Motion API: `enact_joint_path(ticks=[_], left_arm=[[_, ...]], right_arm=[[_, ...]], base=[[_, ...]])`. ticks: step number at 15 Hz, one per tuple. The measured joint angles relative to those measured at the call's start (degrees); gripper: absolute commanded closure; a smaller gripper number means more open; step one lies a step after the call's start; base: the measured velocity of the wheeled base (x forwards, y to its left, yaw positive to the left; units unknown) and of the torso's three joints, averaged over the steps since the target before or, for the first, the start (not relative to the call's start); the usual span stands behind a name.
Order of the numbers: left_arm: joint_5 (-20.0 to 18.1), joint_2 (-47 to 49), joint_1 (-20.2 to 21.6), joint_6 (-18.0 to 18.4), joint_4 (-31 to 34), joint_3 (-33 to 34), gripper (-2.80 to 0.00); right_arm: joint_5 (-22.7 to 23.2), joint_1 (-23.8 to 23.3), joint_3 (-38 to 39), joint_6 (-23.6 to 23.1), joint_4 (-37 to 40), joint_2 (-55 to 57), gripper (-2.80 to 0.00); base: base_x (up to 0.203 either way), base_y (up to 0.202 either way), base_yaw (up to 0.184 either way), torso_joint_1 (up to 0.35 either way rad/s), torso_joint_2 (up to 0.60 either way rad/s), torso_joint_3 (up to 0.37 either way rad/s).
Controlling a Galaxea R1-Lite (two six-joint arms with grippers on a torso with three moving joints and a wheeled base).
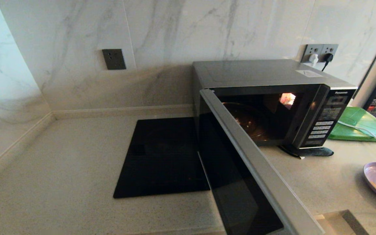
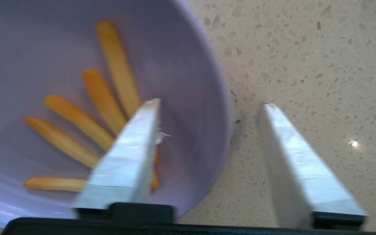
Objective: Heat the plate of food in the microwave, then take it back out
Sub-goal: Put the plate in the microwave oven
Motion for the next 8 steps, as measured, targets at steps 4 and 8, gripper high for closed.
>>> enact_joint_path(ticks=[4,8], left_arm=[[0.0,0.0,0.0,0.0,0.0,0.0,0.00],[0.0,0.0,0.0,0.0,0.0,0.0,0.00]], right_arm=[[-0.1,0.0,-0.2,0.0,0.1,0.4,0.00],[0.0,0.0,-0.4,0.1,0.1,0.5,0.00]], base=[[0.000,0.000,0.000,0.000,0.00,0.000],[0.000,0.000,0.000,0.000,0.00,0.000]])
